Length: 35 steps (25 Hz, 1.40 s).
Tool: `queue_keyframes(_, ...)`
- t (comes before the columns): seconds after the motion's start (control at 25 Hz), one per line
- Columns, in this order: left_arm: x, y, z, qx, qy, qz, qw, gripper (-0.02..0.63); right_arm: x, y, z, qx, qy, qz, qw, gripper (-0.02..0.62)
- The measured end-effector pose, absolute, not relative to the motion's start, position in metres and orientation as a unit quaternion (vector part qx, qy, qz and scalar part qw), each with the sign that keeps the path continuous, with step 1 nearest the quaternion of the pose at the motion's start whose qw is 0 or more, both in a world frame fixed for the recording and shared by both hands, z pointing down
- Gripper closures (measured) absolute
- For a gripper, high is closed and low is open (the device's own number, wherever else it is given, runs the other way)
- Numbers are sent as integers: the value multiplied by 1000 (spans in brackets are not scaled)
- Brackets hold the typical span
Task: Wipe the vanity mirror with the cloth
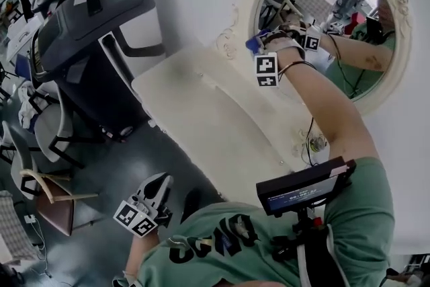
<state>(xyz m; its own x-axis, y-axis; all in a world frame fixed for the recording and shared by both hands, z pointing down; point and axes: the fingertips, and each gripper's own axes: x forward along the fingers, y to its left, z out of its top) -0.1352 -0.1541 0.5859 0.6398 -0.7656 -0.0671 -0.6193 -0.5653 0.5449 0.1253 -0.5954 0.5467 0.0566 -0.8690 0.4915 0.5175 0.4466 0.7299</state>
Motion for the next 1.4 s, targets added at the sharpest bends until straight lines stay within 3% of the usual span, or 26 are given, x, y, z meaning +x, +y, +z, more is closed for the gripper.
queue_keyframes(0.36, -150, -184, 603, 867, -400, -146, 260, 600, 102, -643, 548, 213, -464, -505, 696, 525)
queue_keyframes(0.72, -142, -206, 598, 880, -367, -143, 265, 600, 161, -579, 659, 144, -483, -429, 749, 526)
queue_keyframes(0.96, -148, -209, 598, 888, -345, -139, 270, 600, 242, -494, 700, 81, -476, -258, 837, 528)
queue_keyframes(1.2, -145, -212, 581, 906, -303, -147, 256, 600, 314, -413, 661, 48, -412, -59, 908, 528)
queue_keyframes(1.4, -132, -207, 566, 918, -280, -150, 236, 600, 336, -376, 625, 49, -385, -24, 921, 526)
